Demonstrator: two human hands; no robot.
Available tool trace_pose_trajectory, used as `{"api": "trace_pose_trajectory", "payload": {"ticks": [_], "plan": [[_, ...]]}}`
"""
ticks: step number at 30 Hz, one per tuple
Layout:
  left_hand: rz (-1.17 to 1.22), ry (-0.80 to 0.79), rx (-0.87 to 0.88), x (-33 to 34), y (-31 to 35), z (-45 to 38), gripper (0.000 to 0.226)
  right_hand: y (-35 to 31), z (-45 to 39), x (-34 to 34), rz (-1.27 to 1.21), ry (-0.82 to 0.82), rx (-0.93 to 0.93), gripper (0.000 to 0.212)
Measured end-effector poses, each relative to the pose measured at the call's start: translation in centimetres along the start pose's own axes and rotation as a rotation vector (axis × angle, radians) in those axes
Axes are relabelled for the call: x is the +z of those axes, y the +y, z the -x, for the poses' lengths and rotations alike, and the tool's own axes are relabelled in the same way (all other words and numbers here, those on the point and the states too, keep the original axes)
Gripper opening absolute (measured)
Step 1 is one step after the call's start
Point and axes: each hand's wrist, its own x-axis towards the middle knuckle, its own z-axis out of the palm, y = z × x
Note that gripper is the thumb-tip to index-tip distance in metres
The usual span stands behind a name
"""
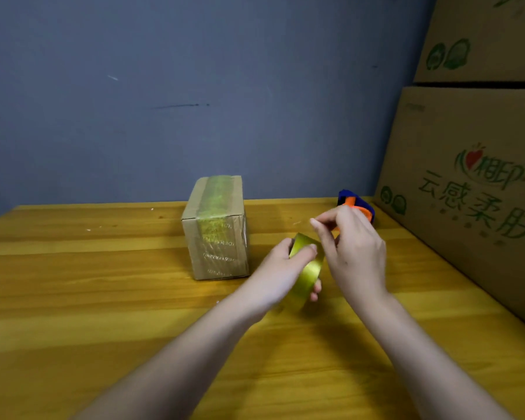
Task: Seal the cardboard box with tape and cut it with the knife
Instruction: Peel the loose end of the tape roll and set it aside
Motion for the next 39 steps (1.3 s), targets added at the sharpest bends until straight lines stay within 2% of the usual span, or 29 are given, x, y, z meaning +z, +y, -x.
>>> {"api": "trace_pose_trajectory", "payload": {"ticks": [6,8,12,19,23,29,33,39], "plan": [[0.163,0.005,-0.163,-0.8,-0.2,-0.4,0.033,-1.1,-0.8,-0.6,-0.077,0.099,-0.151,0.024],[0.164,0.006,-0.144,-0.9,0.0,-0.1,0.037,-1.7,-1.0,-0.9,-0.164,0.111,-0.079,0.021],[0.094,-0.057,-0.038,-0.6,0.2,1.2,0.044,-1.4,-2.5,-1.0,-0.295,0.046,0.207,0.012],[0.027,0.028,0.192,-0.5,0.4,3.3,0.011,-0.5,-2.8,0.0,-0.223,0.008,0.268,0.014],[-0.075,0.093,0.228,-0.5,0.2,3.7,0.012,-1.0,-2.6,0.1,-0.215,0.001,0.267,0.014],[-0.181,0.136,0.153,-0.8,0.1,3.1,0.013,-2.0,-1.9,0.0,-0.207,0.05,0.123,0.016],[-0.086,0.126,0.077,-0.9,0.1,2.7,0.017,-2.3,-1.9,0.0,-0.155,0.063,0.002,0.021],[0.11,0.125,-0.142,-2.4,-0.8,2.0,0.026,-3.1,-2.6,-0.5,-0.176,0.141,-0.092,0.02]]}}
